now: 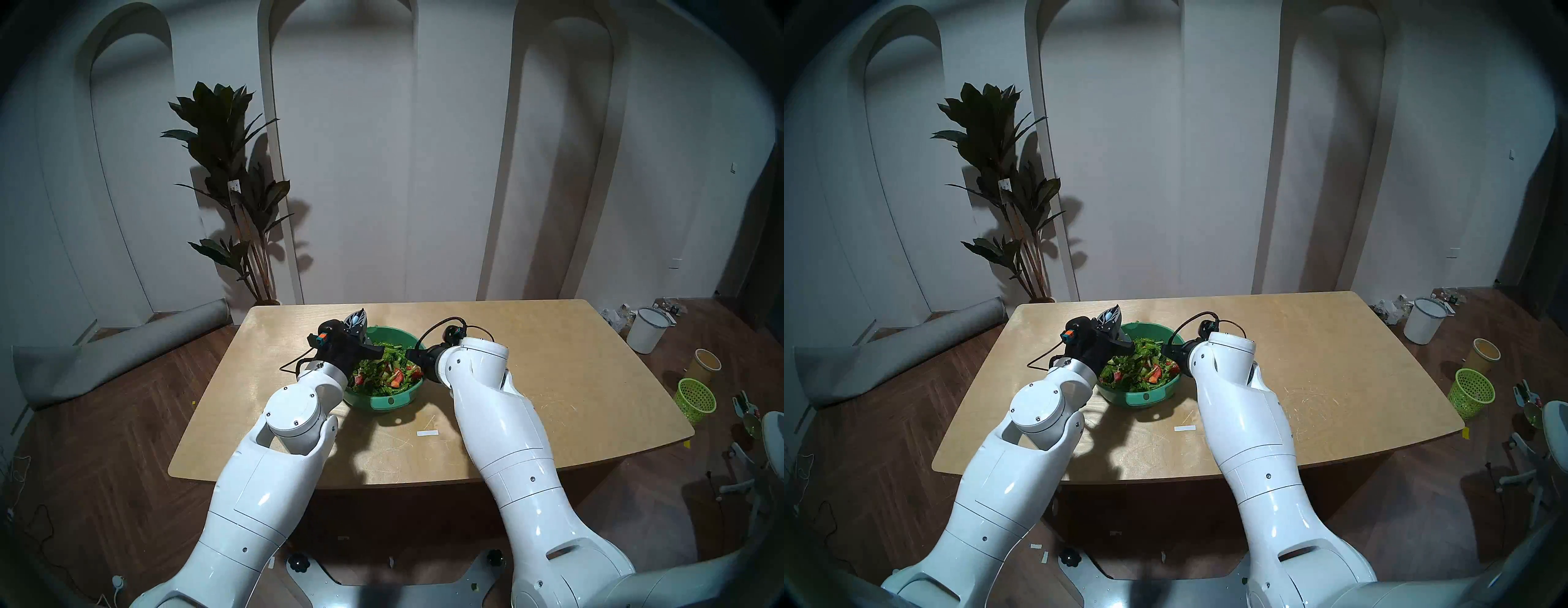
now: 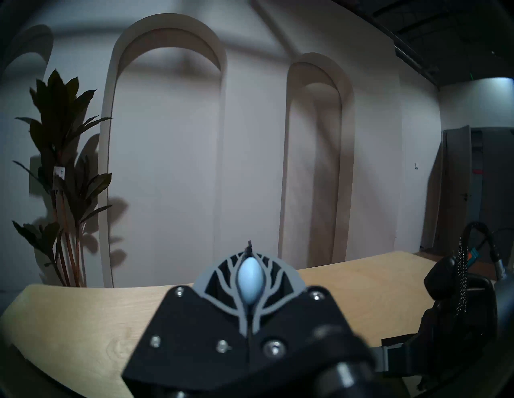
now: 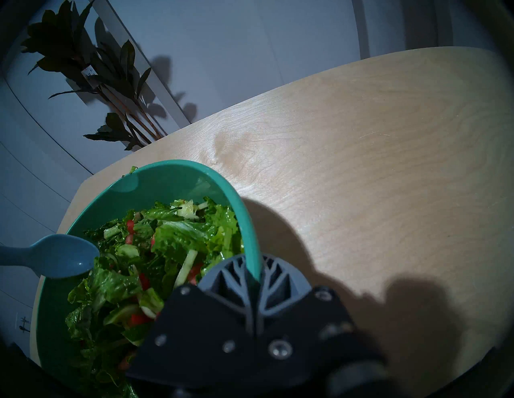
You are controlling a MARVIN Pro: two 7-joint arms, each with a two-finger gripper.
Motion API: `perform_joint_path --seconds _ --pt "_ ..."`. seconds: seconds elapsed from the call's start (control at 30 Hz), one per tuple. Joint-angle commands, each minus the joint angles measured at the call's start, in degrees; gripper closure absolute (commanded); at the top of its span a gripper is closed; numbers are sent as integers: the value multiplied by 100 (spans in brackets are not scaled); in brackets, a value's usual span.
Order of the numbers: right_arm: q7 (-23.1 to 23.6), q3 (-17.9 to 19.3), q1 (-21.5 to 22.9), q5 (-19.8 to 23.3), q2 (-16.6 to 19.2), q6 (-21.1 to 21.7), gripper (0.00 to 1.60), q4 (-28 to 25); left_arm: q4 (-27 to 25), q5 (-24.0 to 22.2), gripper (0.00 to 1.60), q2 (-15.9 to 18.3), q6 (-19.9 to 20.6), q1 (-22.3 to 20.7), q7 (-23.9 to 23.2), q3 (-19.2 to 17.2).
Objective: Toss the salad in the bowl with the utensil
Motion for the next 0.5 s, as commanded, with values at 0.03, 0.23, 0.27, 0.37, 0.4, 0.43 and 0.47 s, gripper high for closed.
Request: perform_joint_path --seconds 0.03,0.23,0.27,0.37,0.4,0.43,0.47 --pt "15 1 67 6 -6 -7 160 -120 149 224 160 278 -47 -599 -281 5" --pt "16 2 65 6 -6 -6 160 -125 578 234 160 292 -71 -816 -428 14" --pt "16 2 64 6 -6 -5 160 -125 656 296 160 321 -124 -847 -439 33" --pt "16 2 64 6 -6 -5 160 -126 845 412 160 365 -146 -934 -478 79" --pt "16 2 64 6 -6 -5 160 -127 930 417 160 360 -188 -961 -505 84" --pt "16 2 64 6 -6 -5 160 -127 1039 504 160 392 -198 -1015 -522 129" --pt "16 2 63 6 -6 -5 160 -127 1140 548 160 402 -253 -1057 -546 152"
